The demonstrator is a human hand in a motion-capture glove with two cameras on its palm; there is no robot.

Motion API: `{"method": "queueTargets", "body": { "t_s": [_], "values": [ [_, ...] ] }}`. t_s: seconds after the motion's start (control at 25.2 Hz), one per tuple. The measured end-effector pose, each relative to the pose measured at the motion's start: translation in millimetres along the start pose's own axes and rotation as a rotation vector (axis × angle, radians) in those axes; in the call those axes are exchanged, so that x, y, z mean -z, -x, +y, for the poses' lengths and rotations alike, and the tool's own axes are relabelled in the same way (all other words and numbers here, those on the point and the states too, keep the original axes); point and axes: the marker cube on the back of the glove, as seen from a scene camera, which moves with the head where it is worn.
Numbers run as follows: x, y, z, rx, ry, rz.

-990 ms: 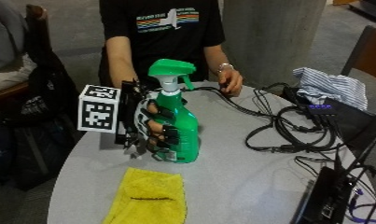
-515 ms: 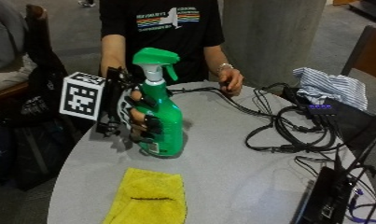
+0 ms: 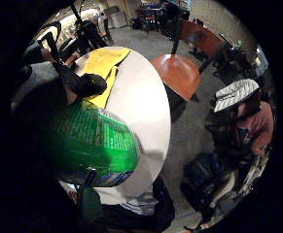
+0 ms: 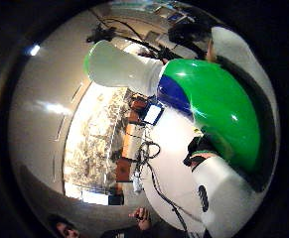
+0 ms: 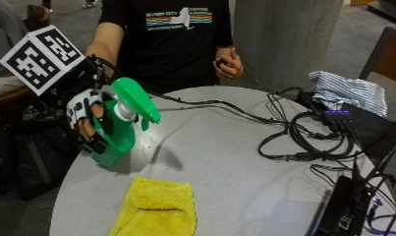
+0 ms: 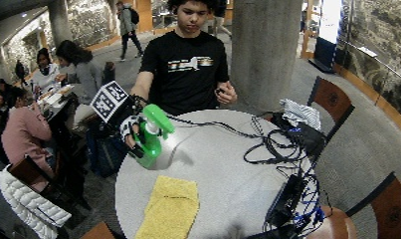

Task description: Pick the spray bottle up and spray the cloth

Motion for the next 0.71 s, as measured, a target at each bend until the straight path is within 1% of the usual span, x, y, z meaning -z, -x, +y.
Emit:
{"method": "queueTargets", "body": {
  "t_s": [0.4, 0.71],
  "values": [
    [-4.7, -11.1, -18.7, -0.084, 0.168, 0.259],
    [-8.4, -20.5, -25.2, -0.134, 0.221, 0.385]
  ]
}}
